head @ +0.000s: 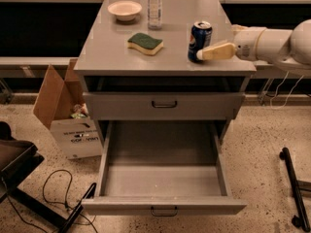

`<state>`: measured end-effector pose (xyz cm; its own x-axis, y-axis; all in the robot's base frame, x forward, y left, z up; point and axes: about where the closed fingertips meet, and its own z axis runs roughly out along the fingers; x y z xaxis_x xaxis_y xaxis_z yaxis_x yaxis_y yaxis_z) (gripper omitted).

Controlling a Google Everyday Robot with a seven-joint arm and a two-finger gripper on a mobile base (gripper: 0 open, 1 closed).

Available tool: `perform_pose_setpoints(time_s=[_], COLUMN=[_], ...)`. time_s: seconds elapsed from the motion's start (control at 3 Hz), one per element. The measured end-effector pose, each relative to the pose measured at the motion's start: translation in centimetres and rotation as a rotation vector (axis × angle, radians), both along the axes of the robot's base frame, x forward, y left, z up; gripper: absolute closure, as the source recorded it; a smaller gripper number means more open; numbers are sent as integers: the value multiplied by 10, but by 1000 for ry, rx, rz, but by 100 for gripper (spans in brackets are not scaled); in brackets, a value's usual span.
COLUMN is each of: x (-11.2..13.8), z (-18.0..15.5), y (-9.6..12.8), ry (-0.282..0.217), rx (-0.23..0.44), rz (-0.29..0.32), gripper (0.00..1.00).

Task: Place pepsi can into middle drawer

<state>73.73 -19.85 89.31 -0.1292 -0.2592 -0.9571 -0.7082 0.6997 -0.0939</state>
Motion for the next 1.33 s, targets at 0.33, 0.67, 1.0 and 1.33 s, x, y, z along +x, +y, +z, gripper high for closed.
perform_pose_setpoints(time_s=[0.33, 0.67, 1.0, 1.33], x=[20, 38, 40, 40], z=[-3, -1, 3, 3], y=[12, 23, 23, 23], ry=[-23, -47, -56, -56], rx=[54, 77, 81, 81], rz=[39, 79, 81, 81], gripper=[0, 0, 16, 39])
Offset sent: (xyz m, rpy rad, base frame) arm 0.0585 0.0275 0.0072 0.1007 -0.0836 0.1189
